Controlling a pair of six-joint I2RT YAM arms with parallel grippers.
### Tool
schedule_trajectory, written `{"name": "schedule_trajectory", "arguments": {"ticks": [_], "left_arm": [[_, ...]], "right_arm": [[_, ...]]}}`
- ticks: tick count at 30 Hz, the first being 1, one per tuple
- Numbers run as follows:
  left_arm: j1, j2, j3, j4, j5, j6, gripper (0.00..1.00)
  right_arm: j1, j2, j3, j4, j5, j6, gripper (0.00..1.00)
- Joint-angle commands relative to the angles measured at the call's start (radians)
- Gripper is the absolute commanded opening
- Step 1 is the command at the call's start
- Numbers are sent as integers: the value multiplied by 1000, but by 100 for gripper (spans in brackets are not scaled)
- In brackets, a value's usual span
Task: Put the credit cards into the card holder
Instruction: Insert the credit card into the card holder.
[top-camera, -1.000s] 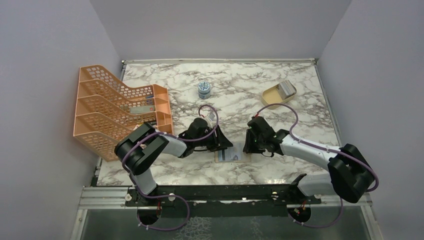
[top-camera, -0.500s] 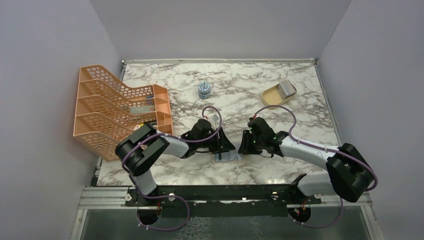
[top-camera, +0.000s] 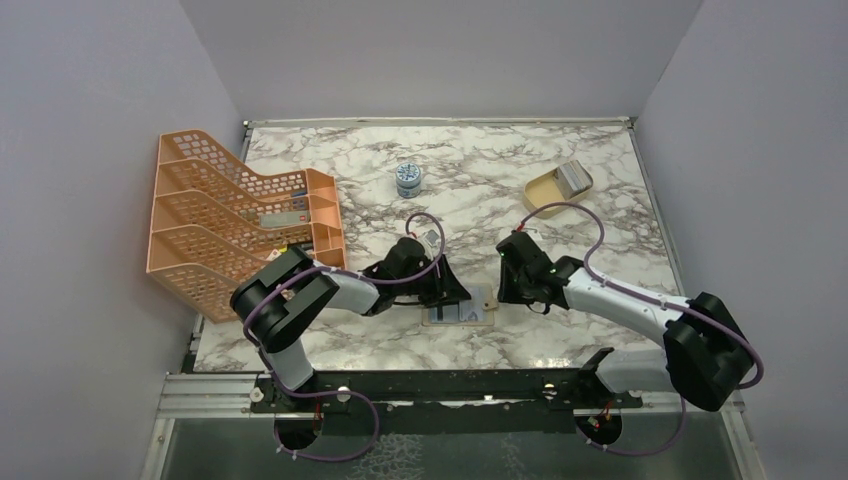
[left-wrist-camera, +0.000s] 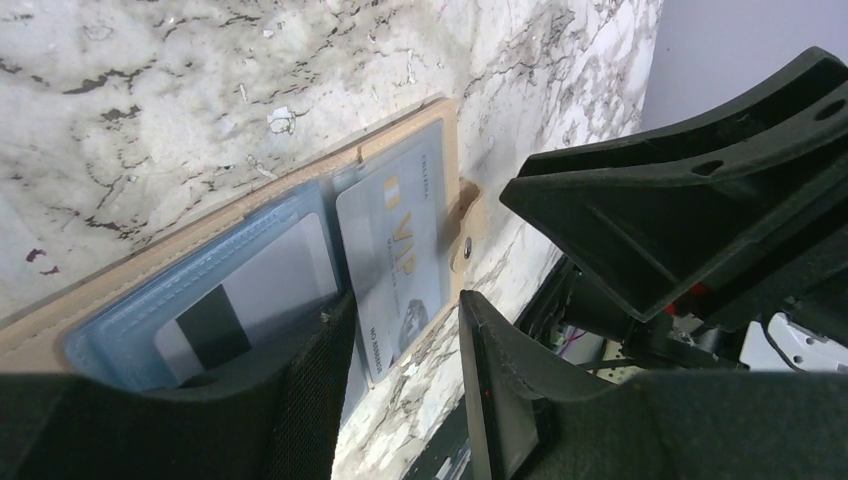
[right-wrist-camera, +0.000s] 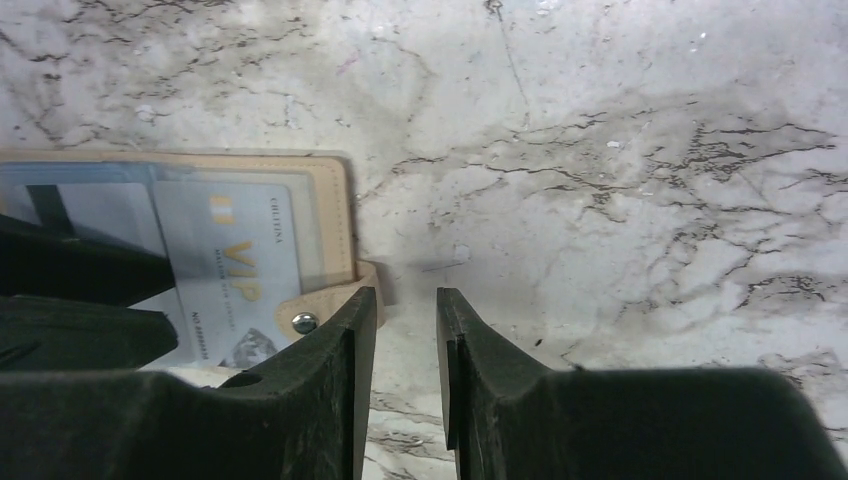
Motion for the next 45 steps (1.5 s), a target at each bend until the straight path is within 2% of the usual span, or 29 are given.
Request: {"name": "schedule_trajectory", "arguments": {"ticks": [1, 11, 17, 23, 28, 34, 39, 45], "left_arm": [[-7, 7, 29, -10, -25, 10, 45], [-19, 24, 76, -10, -3, 25, 45], [-29, 43, 85, -24, -25, 20, 44], [-28, 4, 110, -128, -66, 59, 45], [-26, -66, 205, -378, -152, 163, 50], [-23, -136, 266, -555, -241, 247, 58], [1, -167, 241, -597, -249, 267, 62], [54, -201, 167, -589, -225, 280, 69]], "right_arm": [[3, 32, 1, -17, 72, -1, 29], [4, 102, -33, 115, -68, -2, 26], [4, 101, -27, 125, -83, 8, 26], [4, 58, -14, 78, -29, -11, 26], [4, -5, -15, 67, -28, -37, 30], [4, -55, -10, 53, -38, -50, 31], [4, -66, 2, 54, -60, -61, 34], [4, -65, -18, 131, -162, -78, 37]]}}
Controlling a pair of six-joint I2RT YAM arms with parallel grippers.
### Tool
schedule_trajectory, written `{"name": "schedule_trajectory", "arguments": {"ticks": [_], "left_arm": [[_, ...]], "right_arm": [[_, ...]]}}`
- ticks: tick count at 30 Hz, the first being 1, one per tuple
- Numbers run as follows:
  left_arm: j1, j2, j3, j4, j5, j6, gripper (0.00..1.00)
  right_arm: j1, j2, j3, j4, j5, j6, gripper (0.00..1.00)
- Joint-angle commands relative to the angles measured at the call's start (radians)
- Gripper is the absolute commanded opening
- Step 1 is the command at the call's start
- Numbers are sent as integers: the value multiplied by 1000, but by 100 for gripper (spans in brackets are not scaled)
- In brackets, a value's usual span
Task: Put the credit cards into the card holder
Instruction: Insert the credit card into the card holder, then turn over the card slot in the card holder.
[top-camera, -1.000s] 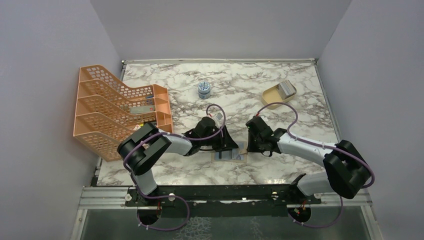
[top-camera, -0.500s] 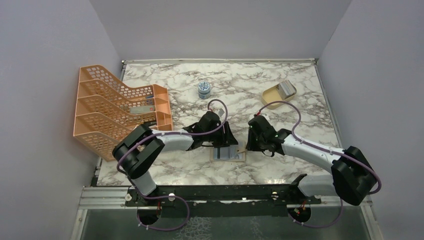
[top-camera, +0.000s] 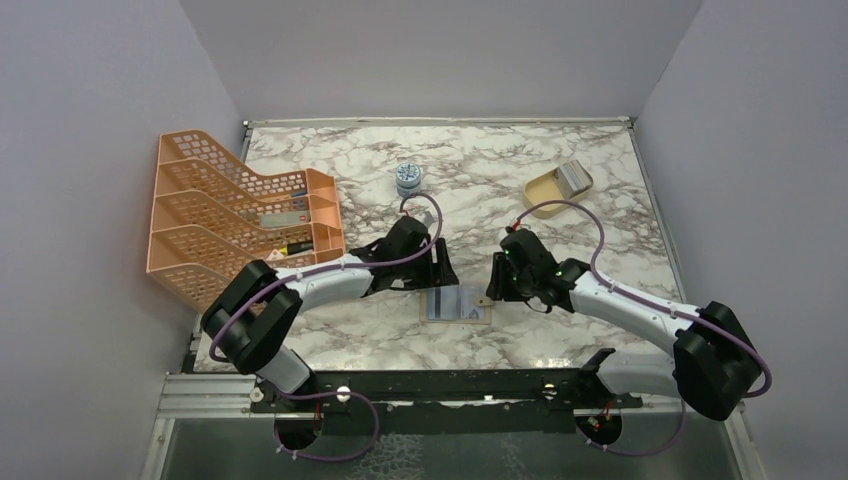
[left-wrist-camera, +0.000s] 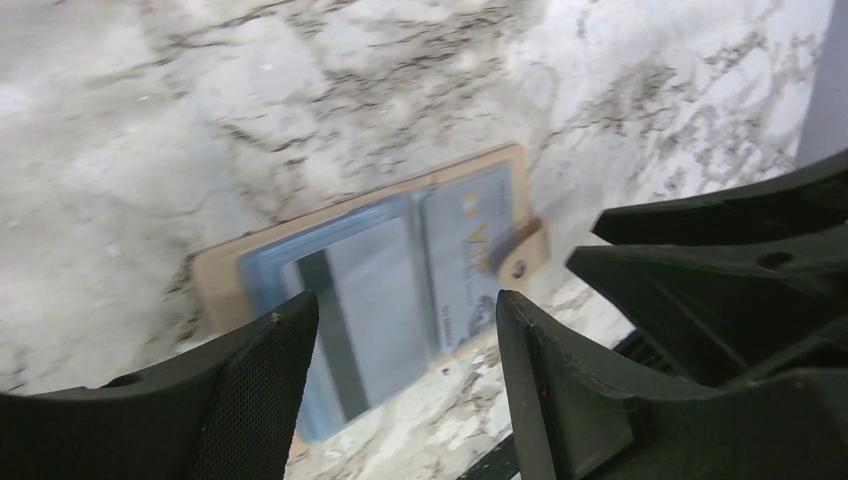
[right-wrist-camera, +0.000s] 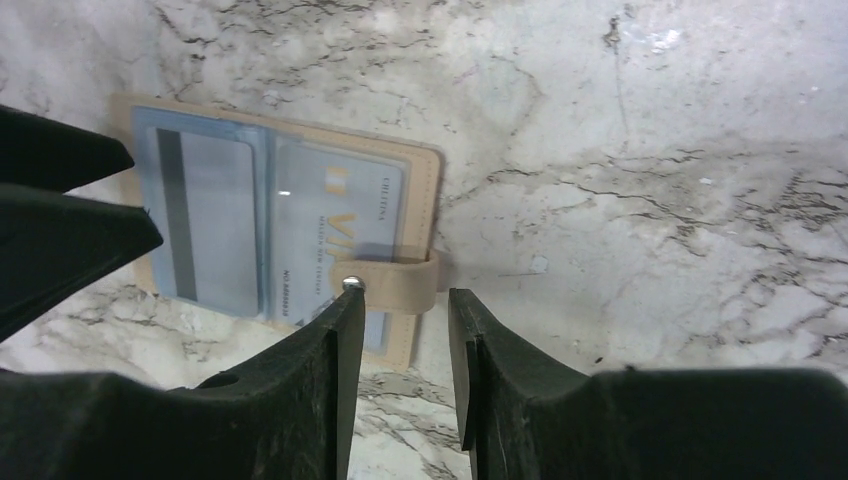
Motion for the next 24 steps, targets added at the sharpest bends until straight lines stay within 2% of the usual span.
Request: {"name": "schedule_trajectory", "arguments": {"ticks": [1, 13, 24], "left_arm": [[44, -49, -63, -26, -5, 31, 69], [79, -35, -124, 109, 131, -2, 69], [79, -49, -132, 130, 128, -18, 69]], "right_arm": [[4, -15, -10, 76, -86, -17, 38], [4, 37, -20, 112, -108, -13, 38], [4, 43, -34, 126, -110, -13, 38]]}}
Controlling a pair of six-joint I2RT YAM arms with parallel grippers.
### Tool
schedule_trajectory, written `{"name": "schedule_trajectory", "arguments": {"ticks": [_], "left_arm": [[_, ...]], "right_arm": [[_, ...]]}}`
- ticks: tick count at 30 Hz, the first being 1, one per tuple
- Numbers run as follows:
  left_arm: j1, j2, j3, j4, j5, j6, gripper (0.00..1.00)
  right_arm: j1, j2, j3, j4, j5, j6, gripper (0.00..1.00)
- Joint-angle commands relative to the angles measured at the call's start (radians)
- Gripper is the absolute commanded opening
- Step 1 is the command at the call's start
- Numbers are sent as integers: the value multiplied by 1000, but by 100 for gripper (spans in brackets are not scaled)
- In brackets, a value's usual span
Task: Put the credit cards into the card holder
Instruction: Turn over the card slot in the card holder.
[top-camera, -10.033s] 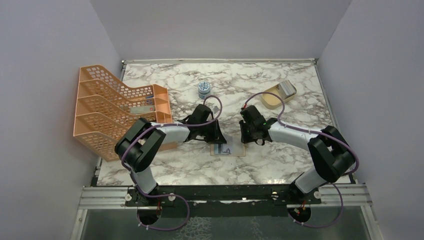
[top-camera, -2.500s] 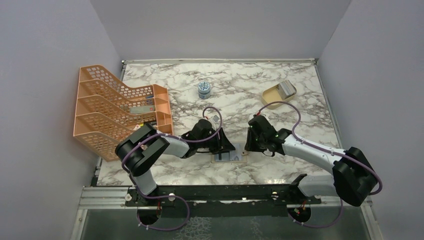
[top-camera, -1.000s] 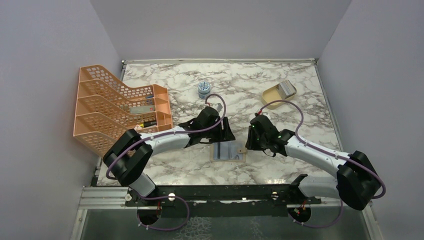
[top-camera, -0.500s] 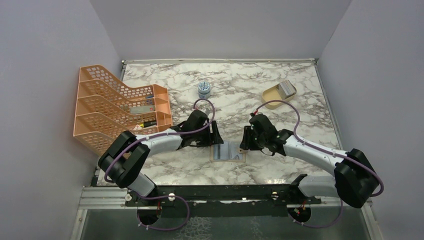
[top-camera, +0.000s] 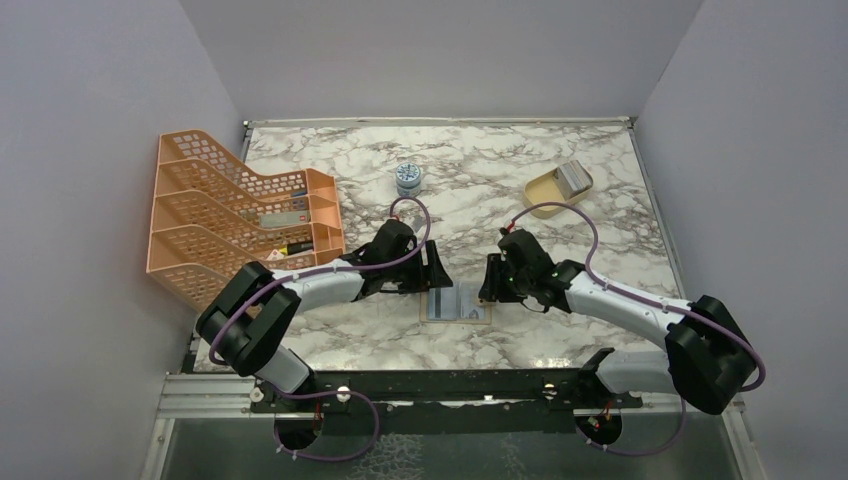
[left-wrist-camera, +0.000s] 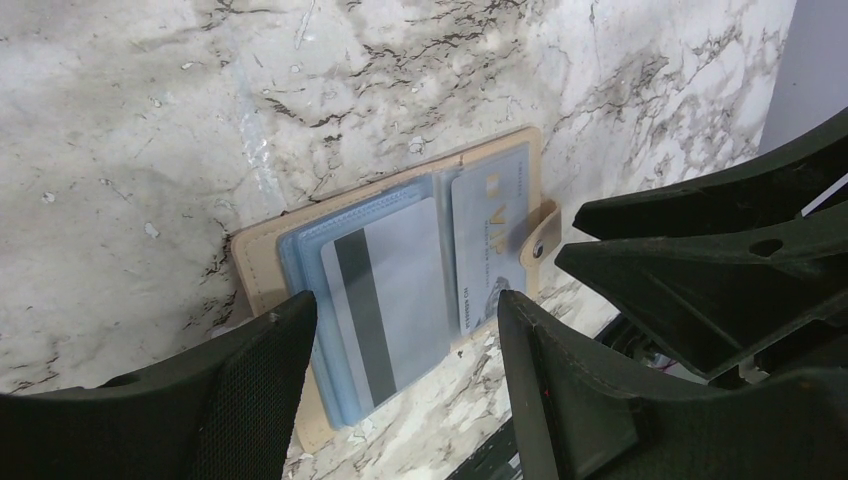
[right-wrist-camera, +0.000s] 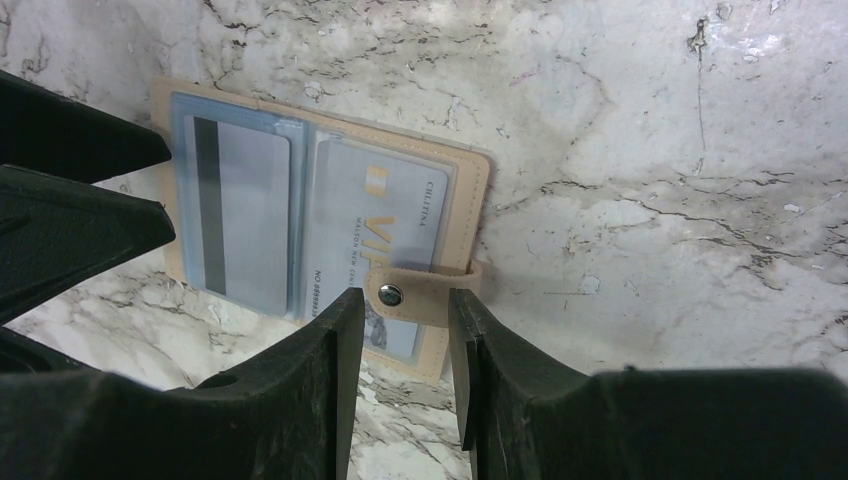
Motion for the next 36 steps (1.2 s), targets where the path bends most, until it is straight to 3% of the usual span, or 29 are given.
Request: {"name": "schedule_trajectory", "arguments": {"ticks": [1, 22, 36], "left_arm": [[2, -20, -11, 31, 17, -8, 69], [2, 40, -48, 130, 68, -50, 67], [-8, -3, -40, 191, 139, -106, 64]], "right_arm": [[4, 8, -13, 33, -16, -10, 38], [4, 29, -35, 62, -24, -4, 38], [4, 53, -50, 92, -33, 2, 37]]}}
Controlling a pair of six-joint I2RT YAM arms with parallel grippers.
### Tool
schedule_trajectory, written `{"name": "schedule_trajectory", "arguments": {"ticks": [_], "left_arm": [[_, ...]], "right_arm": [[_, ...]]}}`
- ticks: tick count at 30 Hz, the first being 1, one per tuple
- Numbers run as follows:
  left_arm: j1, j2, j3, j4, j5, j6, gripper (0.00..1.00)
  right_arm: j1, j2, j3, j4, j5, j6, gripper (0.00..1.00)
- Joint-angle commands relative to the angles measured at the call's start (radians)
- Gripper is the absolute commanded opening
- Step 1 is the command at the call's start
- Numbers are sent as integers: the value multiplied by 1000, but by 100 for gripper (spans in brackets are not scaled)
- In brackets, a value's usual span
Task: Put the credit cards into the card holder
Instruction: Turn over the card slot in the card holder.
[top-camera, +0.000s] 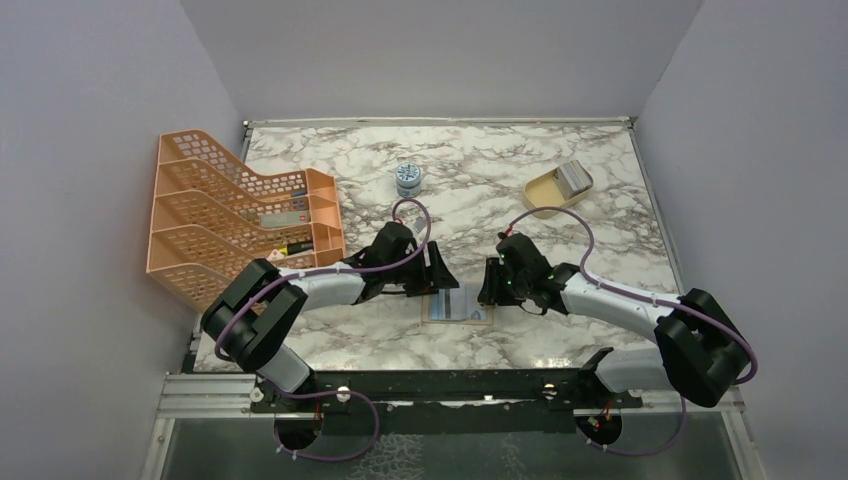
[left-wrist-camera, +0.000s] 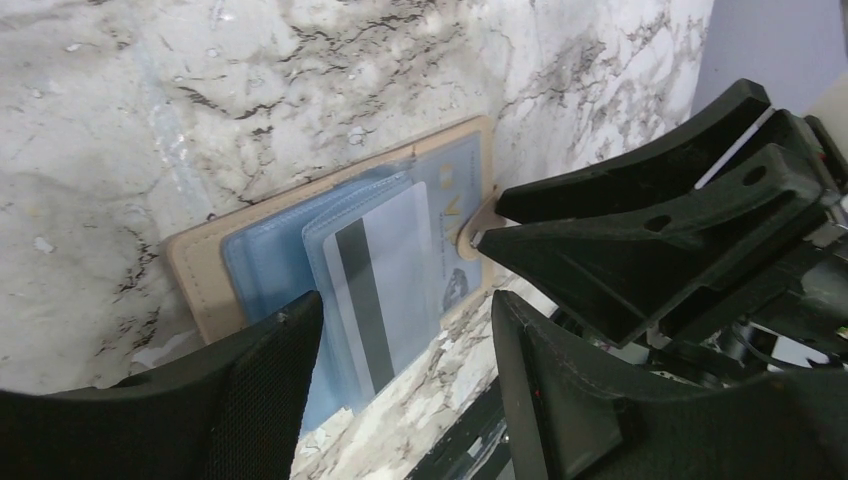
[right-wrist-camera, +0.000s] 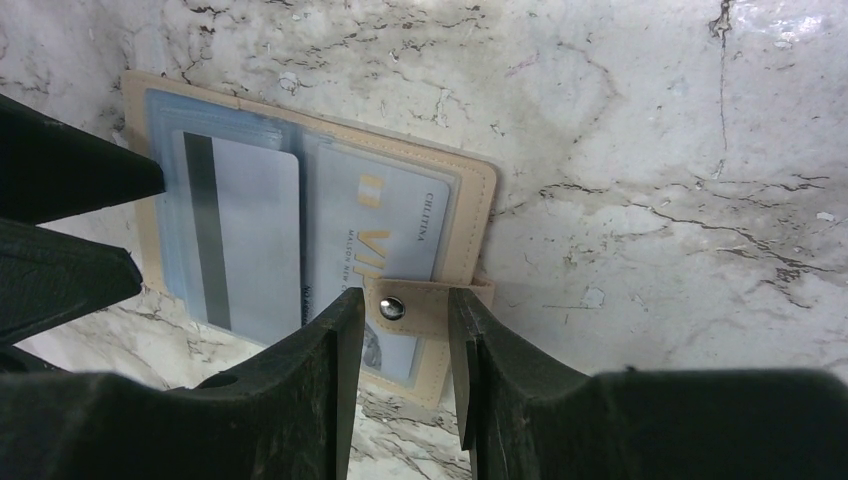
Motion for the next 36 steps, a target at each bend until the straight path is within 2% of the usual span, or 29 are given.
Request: {"name": "schedule_trajectory", "arguments": {"ticks": [1, 18, 22, 29, 36], "left_arm": [[-6, -34, -2, 53, 54, -25, 64], [-52, -10, 23, 181, 110, -114, 63], [-74, -6, 40, 189, 97, -118, 63], [-99, 14, 63, 192, 86, -102, 63], [-126, 42, 73, 192, 78, -62, 63]], "right_arm": [[4, 11, -15, 32, -24, 2, 37], [4, -7, 9, 2, 18, 9, 37], [3, -60, 28, -54, 127, 69, 36], [4, -234, 73, -199, 415, 126, 37], [3, -410, 167, -283, 622, 92, 37]]}}
